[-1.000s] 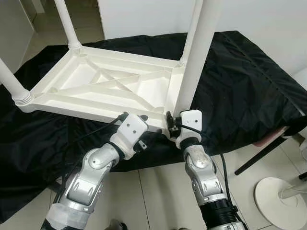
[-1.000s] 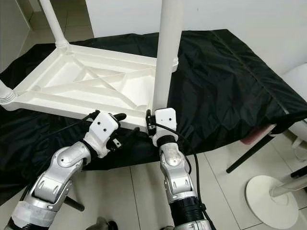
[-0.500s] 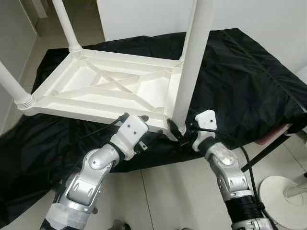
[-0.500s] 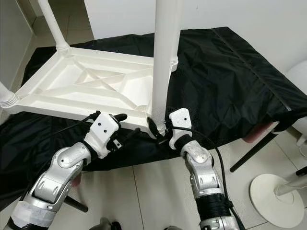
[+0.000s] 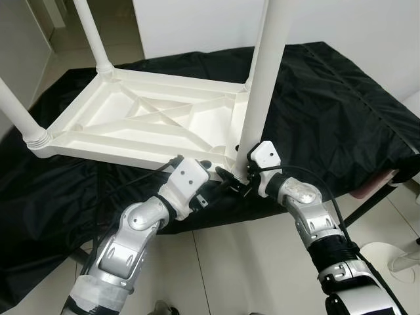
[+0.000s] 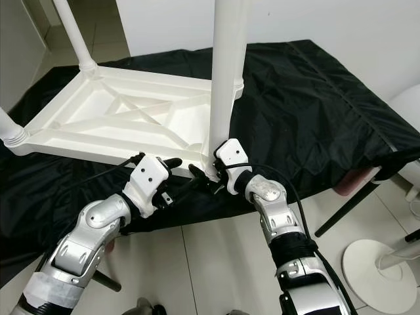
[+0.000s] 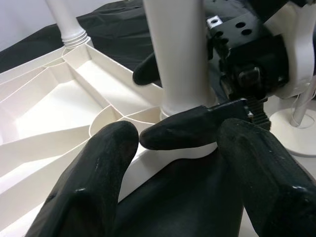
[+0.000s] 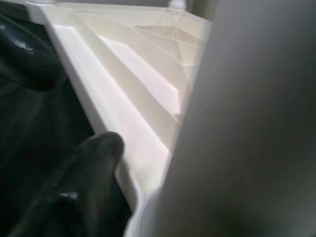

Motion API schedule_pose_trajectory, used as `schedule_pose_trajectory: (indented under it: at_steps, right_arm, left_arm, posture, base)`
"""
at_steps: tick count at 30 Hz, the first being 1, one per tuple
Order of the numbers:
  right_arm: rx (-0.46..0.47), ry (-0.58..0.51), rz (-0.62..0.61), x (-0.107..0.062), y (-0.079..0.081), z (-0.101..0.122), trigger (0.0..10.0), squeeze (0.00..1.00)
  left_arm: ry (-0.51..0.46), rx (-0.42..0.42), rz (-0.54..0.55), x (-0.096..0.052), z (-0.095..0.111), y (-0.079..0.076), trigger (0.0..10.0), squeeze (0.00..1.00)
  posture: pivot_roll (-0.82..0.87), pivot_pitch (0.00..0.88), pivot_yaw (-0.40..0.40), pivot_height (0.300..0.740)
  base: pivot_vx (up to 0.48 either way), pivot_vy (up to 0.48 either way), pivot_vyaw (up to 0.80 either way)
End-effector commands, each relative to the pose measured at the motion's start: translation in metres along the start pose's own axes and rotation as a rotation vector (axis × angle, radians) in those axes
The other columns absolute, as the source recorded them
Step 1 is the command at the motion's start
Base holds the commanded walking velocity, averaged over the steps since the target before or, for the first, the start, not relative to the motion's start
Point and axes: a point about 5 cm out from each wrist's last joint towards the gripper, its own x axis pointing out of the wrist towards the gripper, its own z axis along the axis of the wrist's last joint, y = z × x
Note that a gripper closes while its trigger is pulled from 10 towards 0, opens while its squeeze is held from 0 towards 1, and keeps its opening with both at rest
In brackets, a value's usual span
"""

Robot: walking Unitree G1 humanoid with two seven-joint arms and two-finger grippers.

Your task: Building children table

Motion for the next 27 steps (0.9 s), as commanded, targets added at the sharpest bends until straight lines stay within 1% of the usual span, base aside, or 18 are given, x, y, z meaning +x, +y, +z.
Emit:
schedule_pose_trajectory:
  at_steps: [1,4,5,6,7,8,10,11,12,16,17,19,20,21,23,24,25,27]
  right_arm:
    - [0.028,0.021,0.052,-0.002,0.009,-0.009,0.0,0.0]
    - [0.031,0.019,0.062,-0.004,0.012,-0.012,0.0,0.0]
    - [0.041,0.02,0.055,-0.006,0.014,-0.015,0.9,0.0]
    - [0.041,0.02,0.055,-0.006,0.014,-0.015,0.9,0.0]
    - [0.052,0.019,0.044,-0.006,0.015,-0.016,6.2,0.0]
    - [0.066,0.015,0.038,-0.006,0.016,-0.016,10.0,0.0]
    - [0.073,0.013,-0.015,-0.006,0.017,-0.016,10.0,0.0]
    - [0.073,0.013,-0.015,-0.006,0.017,-0.016,10.0,0.0]
    - [0.068,0.018,-0.062,-0.006,0.018,-0.015,10.0,0.0]
    - [0.065,0.016,-0.073,-0.007,0.019,-0.014,10.0,0.0]
    - [0.071,0.02,-0.131,-0.007,0.018,-0.014,10.0,0.0]
    - [0.071,0.02,-0.131,-0.007,0.018,-0.014,10.0,0.0]
    - [0.086,0.03,-0.195,-0.007,0.018,-0.014,10.0,0.0]
    - [0.112,0.035,-0.285,-0.006,0.02,-0.014,10.0,0.0]
    - [0.148,0.043,-0.402,-0.006,0.024,-0.013,10.0,0.0]
    - [0.148,0.043,-0.402,-0.006,0.024,-0.013,10.0,0.0]
    - [0.158,0.045,-0.436,-0.006,0.026,-0.013,10.0,0.0]
    - [0.204,0.054,-0.601,-0.004,0.03,-0.013,10.0,0.0]
  left_arm:
    - [-0.001,0.01,0.016,0.001,0.0,0.0,10.0,0.0]
    - [-0.001,0.002,0.019,0.0,0.0,0.0,10.0,0.0]
    - [0.0,0.002,0.02,0.0,-0.002,0.0,10.0,0.0]
    - [0.0,0.002,0.02,0.0,-0.002,0.0,10.0,0.0]
    - [0.0,0.001,0.021,0.001,-0.002,-0.001,10.0,0.0]
    - [-0.002,-0.001,0.022,0.001,-0.002,-0.001,10.0,0.0]
    - [-0.006,-0.004,0.025,0.002,-0.002,-0.001,10.0,0.0]
    - [-0.006,-0.004,0.025,0.002,-0.002,-0.001,10.0,0.0]
    - [-0.007,-0.006,0.024,0.002,-0.002,-0.002,10.0,0.0]
    - [-0.008,-0.008,0.024,0.002,-0.002,-0.002,10.0,0.0]
    - [-0.005,-0.008,0.024,0.001,-0.003,-0.002,10.0,0.0]
    - [-0.005,-0.008,0.024,0.001,-0.003,-0.002,10.0,0.0]
    - [-0.003,-0.009,0.026,0.0,-0.003,-0.002,10.0,0.0]
    - [-0.001,-0.011,0.031,0.0,-0.004,-0.002,10.0,0.0]
    - [0.001,-0.012,0.037,-0.001,-0.004,-0.002,10.0,0.0]
    - [0.001,-0.012,0.037,-0.001,-0.004,-0.002,10.0,0.0]
    - [0.001,-0.012,0.038,-0.001,-0.004,-0.002,10.0,0.0]
    - [0.005,-0.012,0.034,-0.002,-0.005,-0.003,10.0,0.0]
  posture:
    - [-0.09,0.058,0.035,0.74]
    - [-0.09,0.058,0.034,0.74]
    - [-0.1,0.057,0.029,0.74]
    - [-0.1,0.057,0.029,0.74]
    - [-0.1,0.058,0.027,0.74]
    - [-0.1,0.058,0.027,0.74]
    - [-0.1,0.064,0.025,0.74]
    - [-0.1,0.064,0.025,0.74]
    - [-0.11,0.066,0.024,0.74]
    - [-0.11,0.066,0.024,0.74]
    - [-0.11,0.071,0.022,0.74]
    - [-0.11,0.071,0.022,0.74]
    - [-0.11,0.073,0.02,0.74]
    - [-0.11,0.078,0.019,0.74]
    - [-0.11,0.078,0.019,0.74]
    - [-0.11,0.078,0.019,0.74]
    - [-0.11,0.078,0.019,0.74]
    - [-0.1,0.081,0.012,0.74]
  base:
    - [0.0,0.0,0.0]
    - [0.0,0.0,0.0]
    - [0.0,0.0,0.0]
    - [0.0,0.0,0.0]
    - [0.0,0.0,0.0]
    - [0.0,0.0,0.0]
    - [0.0,0.0,0.0]
    - [0.0,0.0,0.0]
    - [0.0,0.0,0.0]
    - [0.0,0.0,0.0]
    - [0.0,0.0,0.0]
    - [0.0,0.0,0.0]
    - [0.0,0.0,0.0]
    - [0.0,0.0,0.0]
    - [0.0,0.0,0.0]
    - [0.0,0.0,0.0]
    - [0.0,0.0,0.0]
    - [0.0,0.0,0.0]
